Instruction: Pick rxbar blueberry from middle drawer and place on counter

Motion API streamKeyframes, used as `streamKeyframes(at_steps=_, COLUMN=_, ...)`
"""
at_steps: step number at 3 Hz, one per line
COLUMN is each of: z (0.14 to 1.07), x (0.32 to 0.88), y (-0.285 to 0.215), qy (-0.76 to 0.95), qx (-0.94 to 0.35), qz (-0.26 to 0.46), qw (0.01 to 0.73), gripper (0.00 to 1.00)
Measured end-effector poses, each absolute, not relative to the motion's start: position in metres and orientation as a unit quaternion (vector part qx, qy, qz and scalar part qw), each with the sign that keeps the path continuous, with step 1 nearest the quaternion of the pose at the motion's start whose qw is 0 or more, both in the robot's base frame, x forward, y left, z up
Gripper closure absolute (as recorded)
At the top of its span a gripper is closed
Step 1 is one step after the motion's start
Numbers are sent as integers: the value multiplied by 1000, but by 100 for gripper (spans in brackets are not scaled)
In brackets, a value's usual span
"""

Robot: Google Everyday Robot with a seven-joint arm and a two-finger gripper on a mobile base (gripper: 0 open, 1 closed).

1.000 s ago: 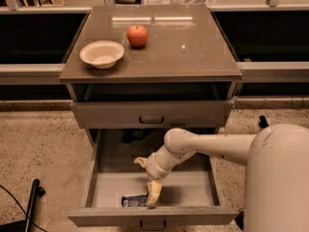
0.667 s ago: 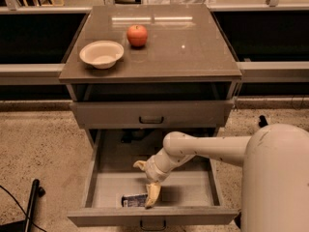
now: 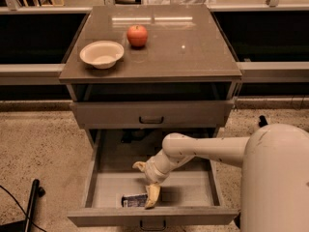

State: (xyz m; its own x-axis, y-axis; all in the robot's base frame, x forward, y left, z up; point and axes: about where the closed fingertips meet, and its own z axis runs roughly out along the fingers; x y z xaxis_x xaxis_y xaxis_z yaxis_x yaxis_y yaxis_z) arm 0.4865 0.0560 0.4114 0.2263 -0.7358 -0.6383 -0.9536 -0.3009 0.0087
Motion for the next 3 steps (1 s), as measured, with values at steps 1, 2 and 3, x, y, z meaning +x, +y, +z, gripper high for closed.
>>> streamKeyframes(at_steps=1, z=410, x=487, y=56, qy=559, qx=-757, qz=274, qw=199, gripper=7)
streamKeyframes(at_steps=2, z=412, x=486, y=55, qy=559, qx=-757, qz=273, qw=200, gripper=17)
streamKeyframes(at_steps=3, z=416, x=486, y=55, qy=559, qx=-757, qz=273, qw=200, gripper=16)
